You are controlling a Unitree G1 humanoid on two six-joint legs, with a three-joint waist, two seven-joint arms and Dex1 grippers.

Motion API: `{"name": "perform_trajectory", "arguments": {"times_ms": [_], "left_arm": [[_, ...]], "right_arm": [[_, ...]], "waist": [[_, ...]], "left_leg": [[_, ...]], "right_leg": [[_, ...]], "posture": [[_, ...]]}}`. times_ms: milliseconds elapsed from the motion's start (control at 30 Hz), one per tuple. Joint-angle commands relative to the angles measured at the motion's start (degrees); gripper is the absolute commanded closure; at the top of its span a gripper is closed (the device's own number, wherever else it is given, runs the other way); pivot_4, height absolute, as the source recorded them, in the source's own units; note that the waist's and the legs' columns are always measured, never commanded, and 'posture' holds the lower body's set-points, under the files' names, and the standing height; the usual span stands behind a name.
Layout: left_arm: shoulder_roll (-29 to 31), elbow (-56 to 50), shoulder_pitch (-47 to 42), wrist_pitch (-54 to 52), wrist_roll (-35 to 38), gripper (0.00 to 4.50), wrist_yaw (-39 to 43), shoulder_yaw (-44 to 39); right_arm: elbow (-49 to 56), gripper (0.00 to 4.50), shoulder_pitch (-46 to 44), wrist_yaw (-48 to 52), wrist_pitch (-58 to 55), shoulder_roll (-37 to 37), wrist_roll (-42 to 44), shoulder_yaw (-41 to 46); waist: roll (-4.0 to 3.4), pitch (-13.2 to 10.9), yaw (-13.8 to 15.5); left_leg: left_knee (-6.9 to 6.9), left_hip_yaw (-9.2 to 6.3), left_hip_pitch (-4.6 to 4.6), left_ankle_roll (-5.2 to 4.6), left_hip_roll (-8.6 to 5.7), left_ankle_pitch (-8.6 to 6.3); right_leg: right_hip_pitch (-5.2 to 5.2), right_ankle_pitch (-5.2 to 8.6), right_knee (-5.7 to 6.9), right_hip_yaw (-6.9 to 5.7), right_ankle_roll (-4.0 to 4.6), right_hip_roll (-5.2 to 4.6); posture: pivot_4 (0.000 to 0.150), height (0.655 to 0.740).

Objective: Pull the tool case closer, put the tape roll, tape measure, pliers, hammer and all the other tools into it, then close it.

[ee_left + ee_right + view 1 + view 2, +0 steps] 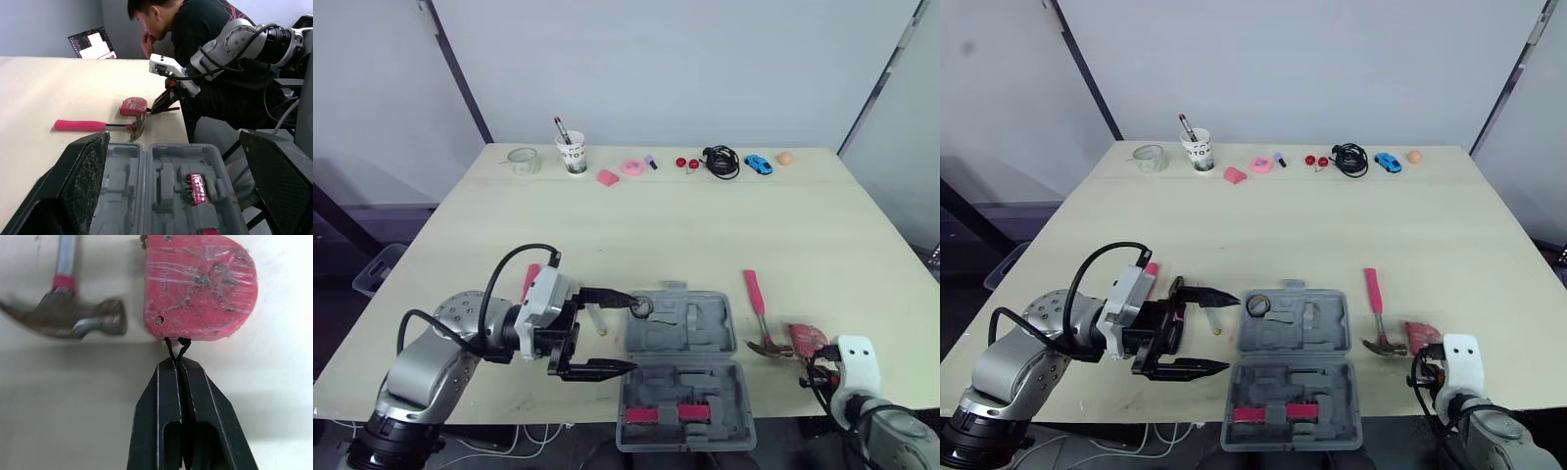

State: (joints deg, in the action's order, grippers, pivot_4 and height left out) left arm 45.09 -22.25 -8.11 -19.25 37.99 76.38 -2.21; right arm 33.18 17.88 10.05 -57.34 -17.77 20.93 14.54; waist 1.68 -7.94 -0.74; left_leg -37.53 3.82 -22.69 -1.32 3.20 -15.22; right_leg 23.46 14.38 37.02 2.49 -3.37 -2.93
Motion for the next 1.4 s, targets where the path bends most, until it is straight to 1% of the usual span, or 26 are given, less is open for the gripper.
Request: {"name": "perform_trajectory", "arguments": {"times_ms": [33,233,867,1267,1333,1367,1400], "left_arm": [[0.36,0.19,-0.87,1.2,-0.15,0.0,0.96,-0.33],[0.51,0.86,-1.22,1.62,-0.33,0.0,1.56,-0.27],[0.11,1.71,-0.92,2.61,-0.96,0.0,2.24,-0.13],[0.16,1.85,-0.84,2.97,-1.12,0.0,2.47,0.13],[0.23,2.01,-1.02,2.88,-1.11,0.0,2.71,0.03],[0.32,2.12,-1.11,2.89,-1.12,0.0,2.86,-0.04],[0.43,2.2,-1.14,2.89,-1.11,0.0,3.05,-0.11]], "right_arm": [[1.8,4.47,0.6,0.31,-0.7,-0.51,0.41,0.56],[2.52,4.47,0.69,0.15,-1.63,-0.12,0.53,0.3],[6.29,4.47,3.94,2.39,-6.61,-2.36,1.08,0.77],[6.55,4.47,5.5,3.63,-6.15,-3.64,0.96,0.68],[6.83,3.49,5.85,4.13,-5.74,-3.99,1.02,0.69],[7.28,3.36,6.29,4.83,-5.67,-4.64,1.21,0.8],[7.7,2.91,6.67,5.39,-5.71,-5.13,1.42,1.1]], "waist": [[0.0,0.0,0.0],[0.0,0.0,0.0],[0.01,0.01,0.01],[0.03,0.02,0.05],[0.03,0.02,0.05],[0.03,0.02,0.04],[0.02,0.02,0.06]], "left_leg": [[0.0,-0.01,0.0,0.0,0.0,0.0],[-0.01,0.0,0.0,0.0,0.0,0.0],[-0.01,-0.04,-0.02,0.0,0.0,0.0],[-0.01,-0.05,-0.02,0.0,0.0,0.0],[-0.01,-0.05,-0.02,0.0,0.0,0.0],[-0.01,-0.06,-0.02,0.0,0.0,0.0],[-0.01,-0.06,-0.02,0.0,0.0,0.0]], "right_leg": [[0.0,0.0,0.0,0.0,0.0,0.0],[0.0,0.0,0.0,0.01,0.0,0.01],[0.0,0.0,0.0,-0.01,0.0,0.02],[0.0,0.0,0.0,-0.01,0.0,0.02],[0.0,0.0,0.0,-0.01,0.0,0.02],[0.0,0.0,0.0,-0.02,0.0,0.02],[0.0,0.0,0.0,-0.02,0.0,0.02]], "posture": [[0.15,0.74],[0.15,0.74],[0.15,0.74],[0.15,0.74],[0.15,0.74],[0.15,0.74],[0.15,0.74]]}}
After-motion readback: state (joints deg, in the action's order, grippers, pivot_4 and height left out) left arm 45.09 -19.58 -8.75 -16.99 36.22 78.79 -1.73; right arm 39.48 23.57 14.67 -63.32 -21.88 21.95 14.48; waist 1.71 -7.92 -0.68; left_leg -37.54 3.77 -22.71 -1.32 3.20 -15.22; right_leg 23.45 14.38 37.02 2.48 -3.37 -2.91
